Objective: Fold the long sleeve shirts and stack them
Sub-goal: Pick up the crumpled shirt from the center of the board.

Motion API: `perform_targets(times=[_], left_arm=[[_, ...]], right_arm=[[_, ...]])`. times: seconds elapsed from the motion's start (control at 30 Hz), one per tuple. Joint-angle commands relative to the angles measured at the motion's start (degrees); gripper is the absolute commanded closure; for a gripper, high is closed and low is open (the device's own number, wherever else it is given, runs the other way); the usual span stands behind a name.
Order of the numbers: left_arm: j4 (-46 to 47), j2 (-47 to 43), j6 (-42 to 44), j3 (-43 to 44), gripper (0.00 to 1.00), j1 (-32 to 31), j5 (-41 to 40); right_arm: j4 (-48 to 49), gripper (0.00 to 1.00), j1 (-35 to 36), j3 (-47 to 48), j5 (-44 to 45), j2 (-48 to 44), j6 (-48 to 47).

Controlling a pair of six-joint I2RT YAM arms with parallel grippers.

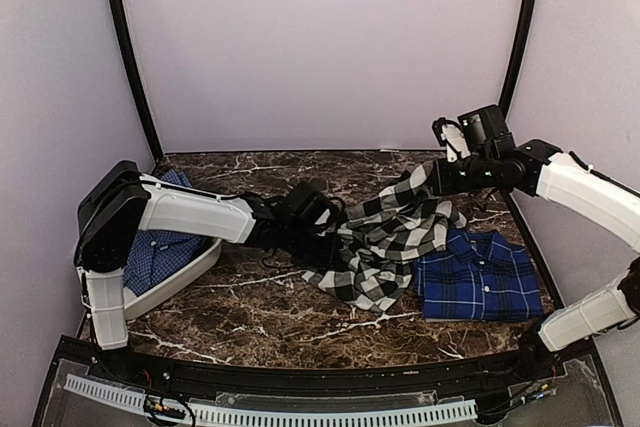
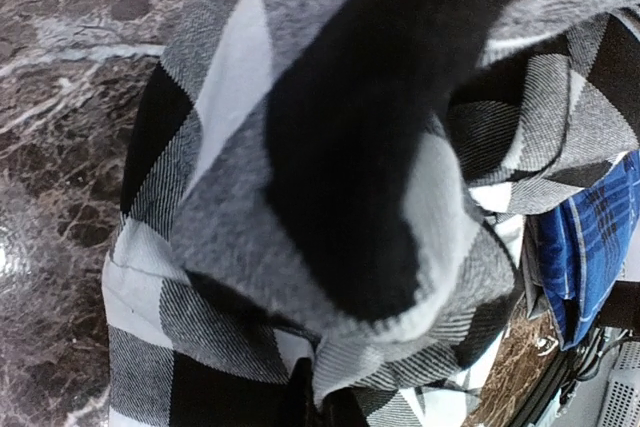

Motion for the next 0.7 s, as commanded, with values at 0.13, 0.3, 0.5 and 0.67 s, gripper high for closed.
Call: perform_targets(times=[0.13,0.3,0.5,0.67], left_arm=[[-10.61,-12.23,4.97,2.69,1.00,1.99,-17.76],[-15.39,-19.26,11.62,8.26,1.00,5.02,-24.14],[-18.34,-25.11,22.52,17.85,1.00,5.77,-28.62],[-14.91,-32.81,30.16,18.71,1.00,5.75,-24.79]], right_arm=[[0.59,1.00,0.37,6.09,5.94,1.02,2.57],[-1.30,1.00,0.50,16.57,8.67,3.37,0.38],[0.77,1.00,0.69,22.37,11.19,-0.62,-1.67],[1.37,1.00,0.80,27.72,10.00,-5.92,-2.47]])
